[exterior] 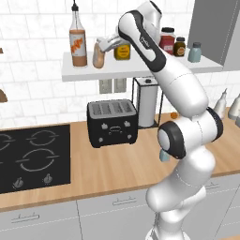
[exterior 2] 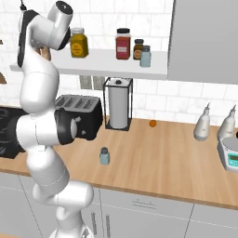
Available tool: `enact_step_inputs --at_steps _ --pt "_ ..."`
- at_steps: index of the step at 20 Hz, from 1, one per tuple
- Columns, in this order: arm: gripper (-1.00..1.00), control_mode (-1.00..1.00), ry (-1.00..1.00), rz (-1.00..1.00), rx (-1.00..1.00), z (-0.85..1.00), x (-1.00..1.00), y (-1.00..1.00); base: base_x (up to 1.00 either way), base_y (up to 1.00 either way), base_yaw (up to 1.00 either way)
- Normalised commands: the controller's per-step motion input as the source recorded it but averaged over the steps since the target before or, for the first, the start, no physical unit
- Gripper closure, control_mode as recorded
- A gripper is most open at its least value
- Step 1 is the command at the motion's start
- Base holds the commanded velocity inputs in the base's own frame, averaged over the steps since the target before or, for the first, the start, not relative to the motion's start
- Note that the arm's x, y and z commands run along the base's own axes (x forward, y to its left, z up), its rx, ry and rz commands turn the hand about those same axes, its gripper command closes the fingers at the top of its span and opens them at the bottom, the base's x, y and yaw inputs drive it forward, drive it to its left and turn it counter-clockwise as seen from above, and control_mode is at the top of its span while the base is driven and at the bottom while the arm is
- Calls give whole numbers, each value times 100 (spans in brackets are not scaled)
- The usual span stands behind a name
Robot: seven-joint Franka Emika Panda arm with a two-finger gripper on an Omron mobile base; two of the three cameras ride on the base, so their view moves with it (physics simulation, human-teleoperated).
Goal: Put the shaker and condiment bottle from the counter next to their counterparts in the cabinet.
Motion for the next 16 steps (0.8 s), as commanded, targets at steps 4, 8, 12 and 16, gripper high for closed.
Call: enact_step_inputs --at_steps 4,8,12,16 --pt "100 -100 0 1 0 -6 27 2 0 0 0" --pt "100 -100 0 0 0 -5 28 4 0 0 0" --pt "100 -100 0 1 0 -12 24 2 0 0 0" --pt "100 -100 0 0 0 -14 19 10 0 0 0"
